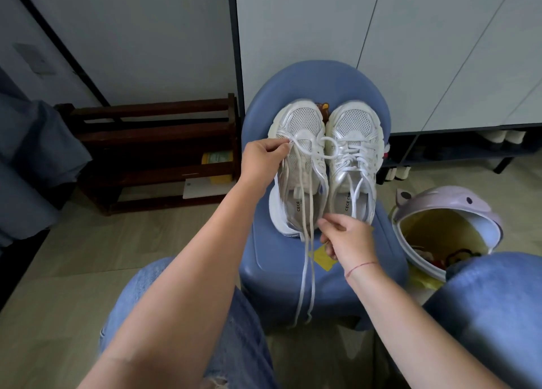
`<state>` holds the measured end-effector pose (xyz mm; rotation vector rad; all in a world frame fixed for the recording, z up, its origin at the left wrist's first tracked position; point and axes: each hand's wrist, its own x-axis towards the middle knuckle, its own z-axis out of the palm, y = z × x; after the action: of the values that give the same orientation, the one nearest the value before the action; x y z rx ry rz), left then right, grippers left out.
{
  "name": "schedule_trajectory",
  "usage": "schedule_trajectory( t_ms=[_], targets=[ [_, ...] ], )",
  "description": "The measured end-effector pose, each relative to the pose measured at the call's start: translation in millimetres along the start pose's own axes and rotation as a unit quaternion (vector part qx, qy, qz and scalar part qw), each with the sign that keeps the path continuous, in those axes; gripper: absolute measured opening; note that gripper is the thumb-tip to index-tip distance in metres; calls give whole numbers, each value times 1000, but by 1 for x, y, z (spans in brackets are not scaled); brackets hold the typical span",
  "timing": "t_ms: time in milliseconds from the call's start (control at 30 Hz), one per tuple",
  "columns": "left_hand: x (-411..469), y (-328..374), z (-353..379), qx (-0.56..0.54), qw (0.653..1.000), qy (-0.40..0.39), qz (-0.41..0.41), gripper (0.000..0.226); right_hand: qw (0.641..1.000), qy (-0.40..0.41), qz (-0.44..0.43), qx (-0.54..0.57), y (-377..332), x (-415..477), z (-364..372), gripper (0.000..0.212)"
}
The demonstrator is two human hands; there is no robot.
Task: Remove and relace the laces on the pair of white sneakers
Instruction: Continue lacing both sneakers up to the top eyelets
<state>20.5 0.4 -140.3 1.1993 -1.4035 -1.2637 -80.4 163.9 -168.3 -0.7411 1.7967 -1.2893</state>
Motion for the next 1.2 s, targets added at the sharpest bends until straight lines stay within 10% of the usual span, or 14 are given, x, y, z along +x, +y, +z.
schedule_trajectory(
  t_ms=[233, 400, 567, 1000, 1200],
  targets=[
    [-1, 1, 0, -2, 1000, -2, -7, 20, 998, 39, -52, -14, -26, 15, 11, 15],
    [-1, 2, 0, 1, 1000, -4, -4, 21, 993, -60, 101, -11, -27, 22, 21, 40],
    [-1, 1, 0, 0, 1000, -2, -2, 21, 983, -82, 134, 99, -23, 26, 18, 24],
    [1, -1, 3, 21, 1000, 7, 4, 21, 984, -119, 133, -31, 32, -21, -5, 20],
    [1, -1, 2, 21, 1000, 6, 7, 22, 987, -5, -83, -138, 12, -20, -9, 7]
  ],
)
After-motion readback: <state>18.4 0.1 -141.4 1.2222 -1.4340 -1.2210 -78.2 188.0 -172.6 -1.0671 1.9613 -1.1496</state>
